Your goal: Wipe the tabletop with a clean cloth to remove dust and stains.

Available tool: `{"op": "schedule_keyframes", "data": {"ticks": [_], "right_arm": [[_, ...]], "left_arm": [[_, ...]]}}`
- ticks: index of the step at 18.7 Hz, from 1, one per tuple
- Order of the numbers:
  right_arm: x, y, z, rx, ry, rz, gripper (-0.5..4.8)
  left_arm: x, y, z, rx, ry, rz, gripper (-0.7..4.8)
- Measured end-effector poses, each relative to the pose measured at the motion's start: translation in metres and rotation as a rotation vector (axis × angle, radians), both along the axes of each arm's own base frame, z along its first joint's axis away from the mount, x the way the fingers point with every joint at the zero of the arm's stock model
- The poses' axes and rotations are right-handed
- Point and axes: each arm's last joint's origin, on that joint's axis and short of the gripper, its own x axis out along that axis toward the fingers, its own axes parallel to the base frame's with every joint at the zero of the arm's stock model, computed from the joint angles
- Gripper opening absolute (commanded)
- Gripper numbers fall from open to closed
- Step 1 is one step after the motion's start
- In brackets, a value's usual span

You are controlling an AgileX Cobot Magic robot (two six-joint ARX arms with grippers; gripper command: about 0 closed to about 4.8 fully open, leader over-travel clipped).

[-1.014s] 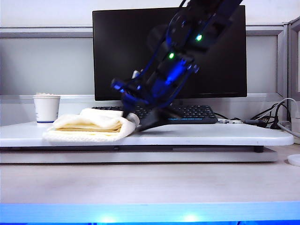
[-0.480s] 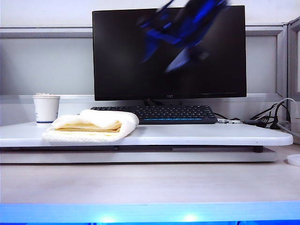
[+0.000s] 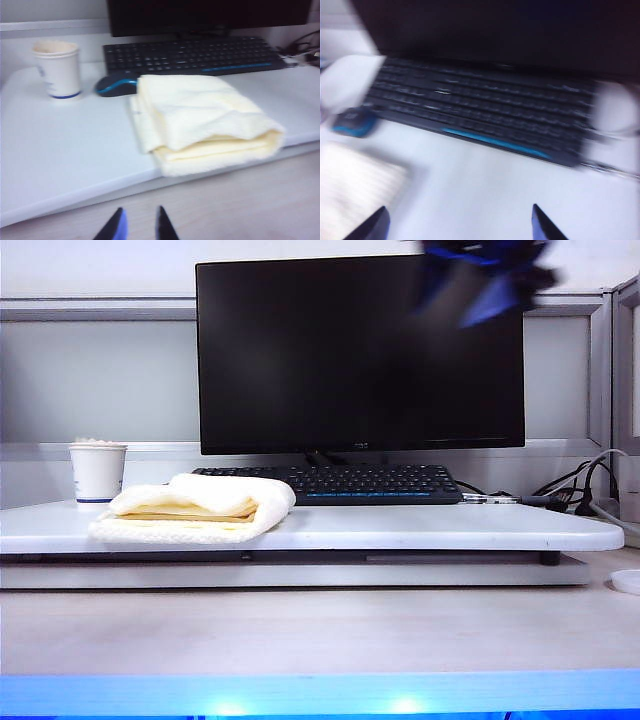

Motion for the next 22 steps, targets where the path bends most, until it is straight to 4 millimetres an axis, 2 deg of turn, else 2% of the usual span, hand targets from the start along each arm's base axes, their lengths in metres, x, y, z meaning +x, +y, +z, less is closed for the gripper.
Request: {"op": "schedule_keyframes", "data": {"ticks": [2,3,4,5,6,8,11,13,14,15,18,19,21,22], "right_arm": [[-0.017,-0.023,-0.001,0.010,-0.037,-0.052,3.55],[-0.039,-0.045,-0.005,0.017,-0.064,-0.107,3.53],[-0.053,-0.055,-0.009,0.017,-0.071,-0.135,3.15],[-0.065,-0.062,-0.015,0.016,-0.071,-0.152,2.13],[-0.081,-0.067,-0.023,0.009,-0.077,-0.159,1.78],[-0.106,-0.072,-0.039,-0.002,-0.106,-0.160,1.72],[-0.139,-0.076,-0.062,0.006,-0.148,-0.161,0.99],[-0.155,-0.078,-0.075,0.005,-0.159,-0.174,0.79],[-0.165,-0.080,-0.083,-0.001,-0.168,-0.198,0.16],[-0.176,-0.082,-0.091,0.002,-0.184,-0.219,-0.08],[-0.200,-0.090,-0.110,0.006,-0.229,-0.272,-0.08],[-0.207,-0.093,-0.115,0.013,-0.239,-0.292,-0.08],[-0.224,-0.095,-0.130,0.028,-0.246,-0.268,-0.08],[-0.229,-0.095,-0.137,0.044,-0.250,-0.242,-0.08]], "left_arm": [[0.000,0.000,0.000,0.001,0.000,0.011,0.90],[0.000,0.000,0.000,0.001,0.000,0.015,0.90],[0.000,0.001,0.000,0.001,0.000,0.027,0.90],[0.000,0.001,0.000,0.002,0.000,0.034,0.89],[0.000,0.001,0.000,0.002,0.000,0.035,0.89],[0.000,0.001,0.000,0.002,0.000,0.035,0.89],[0.000,0.001,0.000,0.002,0.000,0.035,0.89],[0.000,0.001,0.000,0.002,-0.001,0.040,0.89],[0.000,0.001,0.000,0.003,0.000,0.050,0.89],[0.001,0.002,0.000,0.004,-0.001,0.074,0.89],[0.001,0.003,0.000,0.005,0.000,0.105,0.85],[0.001,0.003,0.000,0.005,0.000,0.106,0.70],[0.001,0.003,0.000,0.009,-0.001,0.119,-0.07],[0.001,0.003,0.000,0.015,-0.002,0.123,-0.06]]}}
